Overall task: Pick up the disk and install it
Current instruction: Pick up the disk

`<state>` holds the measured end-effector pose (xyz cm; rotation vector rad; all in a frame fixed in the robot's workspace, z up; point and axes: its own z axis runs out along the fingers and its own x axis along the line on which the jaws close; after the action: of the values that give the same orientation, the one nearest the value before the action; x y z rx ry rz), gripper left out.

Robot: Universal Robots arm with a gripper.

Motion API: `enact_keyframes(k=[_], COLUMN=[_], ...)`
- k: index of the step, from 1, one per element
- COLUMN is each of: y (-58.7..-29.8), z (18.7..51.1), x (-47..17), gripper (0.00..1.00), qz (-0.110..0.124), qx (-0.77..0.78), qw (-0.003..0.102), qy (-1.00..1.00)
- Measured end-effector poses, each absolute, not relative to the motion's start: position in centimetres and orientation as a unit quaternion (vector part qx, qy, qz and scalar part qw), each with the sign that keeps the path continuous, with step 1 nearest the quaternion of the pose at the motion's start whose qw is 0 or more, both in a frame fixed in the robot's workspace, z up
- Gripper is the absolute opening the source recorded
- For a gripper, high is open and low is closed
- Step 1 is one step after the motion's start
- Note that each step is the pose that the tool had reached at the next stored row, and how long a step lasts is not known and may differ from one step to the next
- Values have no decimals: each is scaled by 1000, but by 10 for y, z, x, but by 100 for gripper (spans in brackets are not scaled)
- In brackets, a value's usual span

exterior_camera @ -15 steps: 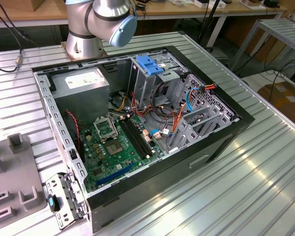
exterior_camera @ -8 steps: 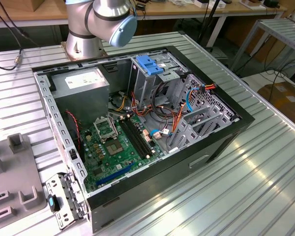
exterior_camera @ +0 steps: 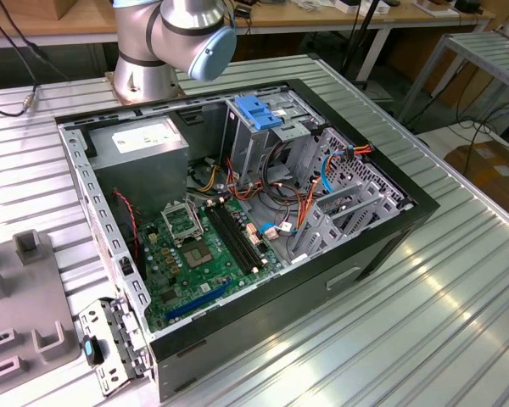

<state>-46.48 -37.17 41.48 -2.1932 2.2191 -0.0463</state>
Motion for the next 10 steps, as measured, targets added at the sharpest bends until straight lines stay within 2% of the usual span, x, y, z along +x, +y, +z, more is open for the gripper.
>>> enact_keyframes(k=[10], y=[-372], z=[435], x=[-465], gripper=[37], qz=[-15], qx=[-703], qw=[11], qy=[711])
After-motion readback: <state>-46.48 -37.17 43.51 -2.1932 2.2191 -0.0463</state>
